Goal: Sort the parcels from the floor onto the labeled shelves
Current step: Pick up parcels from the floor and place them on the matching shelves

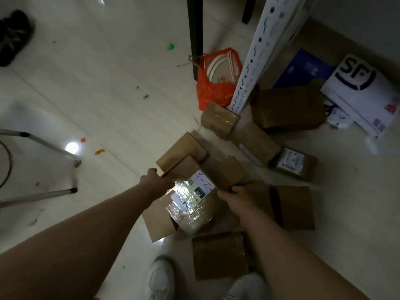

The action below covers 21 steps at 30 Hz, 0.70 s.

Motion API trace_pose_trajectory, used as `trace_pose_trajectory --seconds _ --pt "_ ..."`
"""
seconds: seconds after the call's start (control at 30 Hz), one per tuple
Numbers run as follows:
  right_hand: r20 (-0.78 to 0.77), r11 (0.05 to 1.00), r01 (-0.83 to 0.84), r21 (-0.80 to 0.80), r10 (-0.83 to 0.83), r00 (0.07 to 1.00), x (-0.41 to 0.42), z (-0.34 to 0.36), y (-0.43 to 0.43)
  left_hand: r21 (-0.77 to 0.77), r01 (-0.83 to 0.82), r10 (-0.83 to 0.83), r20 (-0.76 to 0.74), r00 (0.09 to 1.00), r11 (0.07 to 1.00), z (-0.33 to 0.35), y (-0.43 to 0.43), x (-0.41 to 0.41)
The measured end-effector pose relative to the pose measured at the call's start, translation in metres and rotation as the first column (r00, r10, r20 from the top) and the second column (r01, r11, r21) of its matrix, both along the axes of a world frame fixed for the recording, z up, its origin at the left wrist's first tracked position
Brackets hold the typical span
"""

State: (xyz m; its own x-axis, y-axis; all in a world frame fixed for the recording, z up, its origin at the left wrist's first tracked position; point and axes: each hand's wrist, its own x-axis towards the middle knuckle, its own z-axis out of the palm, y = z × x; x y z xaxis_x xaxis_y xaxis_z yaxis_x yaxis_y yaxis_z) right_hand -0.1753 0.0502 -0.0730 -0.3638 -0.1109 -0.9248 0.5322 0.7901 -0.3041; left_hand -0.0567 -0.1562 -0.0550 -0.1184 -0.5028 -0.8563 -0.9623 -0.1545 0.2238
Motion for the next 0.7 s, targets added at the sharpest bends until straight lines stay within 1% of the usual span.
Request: trace_pose_trajectory --seconds 0.03,0.1,0.17,0.2,0.3,0.37,0.43,0.5,0.6,0.7 --pt "0.028 1.000 0.027 -0.013 -0.027 0.999 0.000 -0.012 -0.002 0.037 -0.063 0.062 0.011 0.998 0.997 -0.013 0.000 0.003" --pt "0.108 0.996 0.083 -0.045 -0.078 0.991 0.001 -0.030 -0.009 0.118 -0.136 0.132 0.048 0.990 0.984 -0.033 0.002 0.009" --pt "0.163 0.990 0.124 -0.064 -0.112 0.980 0.003 -0.040 -0.013 0.158 -0.225 0.218 0.059 0.974 0.962 -0.043 0.004 0.016" --pt "0.164 0.989 0.133 -0.066 -0.120 0.979 0.004 -0.042 -0.013 0.153 -0.250 0.245 0.050 0.968 0.956 -0.043 0.005 0.017" --pt "0.116 0.987 0.148 -0.068 -0.140 0.983 0.005 -0.025 -0.002 0.062 -0.240 0.239 0.010 0.971 0.969 -0.022 0.008 0.016" --pt "0.108 0.982 0.170 -0.085 -0.161 0.981 0.003 0.008 0.008 0.015 -0.275 0.275 -0.042 0.960 0.961 0.008 0.013 0.012" --pt "0.126 0.980 0.179 -0.088 -0.167 0.978 -0.002 0.054 0.016 0.033 -0.305 0.307 -0.109 0.946 0.952 0.046 0.016 0.004" --pt "0.119 0.979 0.182 -0.089 -0.171 0.978 -0.009 0.107 0.022 0.063 -0.302 0.308 -0.163 0.937 0.951 0.095 0.016 -0.005" --pt "0.082 0.971 0.218 -0.099 -0.211 0.974 -0.020 0.195 0.031 0.066 -0.245 0.254 -0.270 0.929 0.967 0.183 0.016 -0.018" --pt "0.051 0.969 0.200 -0.145 -0.194 0.980 -0.028 0.293 0.037 0.141 -0.161 0.200 -0.343 0.918 0.977 0.278 0.023 -0.025"
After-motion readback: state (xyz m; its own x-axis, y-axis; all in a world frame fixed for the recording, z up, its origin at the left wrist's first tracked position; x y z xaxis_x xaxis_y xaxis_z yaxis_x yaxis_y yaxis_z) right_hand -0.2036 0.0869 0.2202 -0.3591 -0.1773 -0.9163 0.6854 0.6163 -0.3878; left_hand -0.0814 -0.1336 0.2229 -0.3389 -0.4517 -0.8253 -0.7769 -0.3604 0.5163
